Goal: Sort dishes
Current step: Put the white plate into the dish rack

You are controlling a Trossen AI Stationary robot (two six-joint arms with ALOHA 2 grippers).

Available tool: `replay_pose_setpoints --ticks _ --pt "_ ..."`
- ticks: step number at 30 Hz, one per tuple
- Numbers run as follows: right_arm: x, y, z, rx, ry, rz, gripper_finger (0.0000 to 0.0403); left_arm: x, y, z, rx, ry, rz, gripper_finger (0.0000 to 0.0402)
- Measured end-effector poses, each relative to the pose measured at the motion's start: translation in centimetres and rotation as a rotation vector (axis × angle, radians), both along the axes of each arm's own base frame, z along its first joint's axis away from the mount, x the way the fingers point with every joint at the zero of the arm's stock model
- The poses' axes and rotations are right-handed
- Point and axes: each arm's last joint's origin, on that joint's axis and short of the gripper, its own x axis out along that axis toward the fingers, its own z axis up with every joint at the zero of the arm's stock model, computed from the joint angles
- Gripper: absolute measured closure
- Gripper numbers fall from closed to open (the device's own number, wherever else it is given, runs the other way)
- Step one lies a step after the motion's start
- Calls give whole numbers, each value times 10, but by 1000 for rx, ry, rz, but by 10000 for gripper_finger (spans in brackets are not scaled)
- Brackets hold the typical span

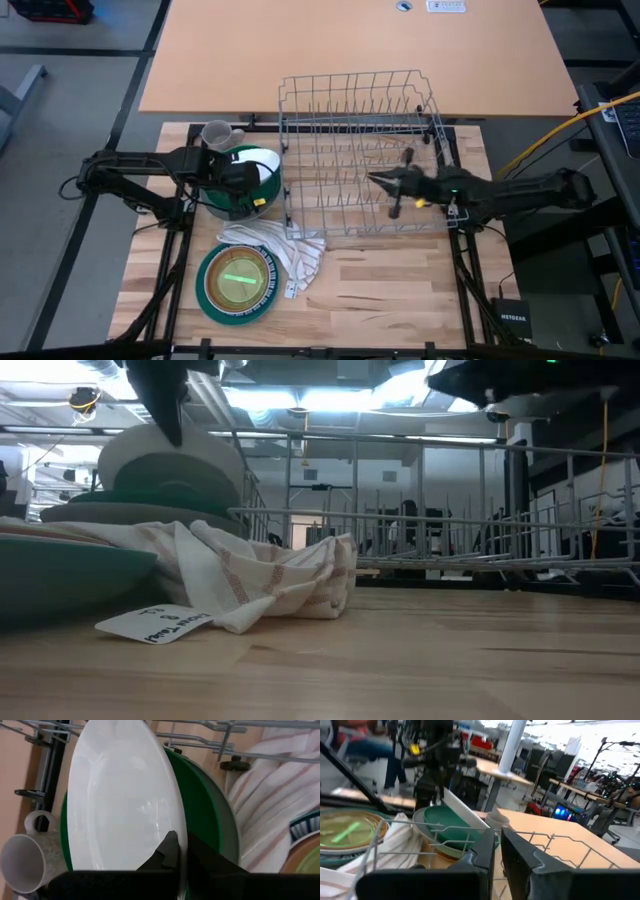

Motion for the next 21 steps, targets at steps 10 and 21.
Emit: replay_pose_setpoints --ticks 10,21 --pt "86 -3 6 -75 142 -97 365 -1 -4 19 -24 -58 13 401" --pt "144 -4 20 -111 398 -133 365 -2 -8 34 -34 -110 -6 401"
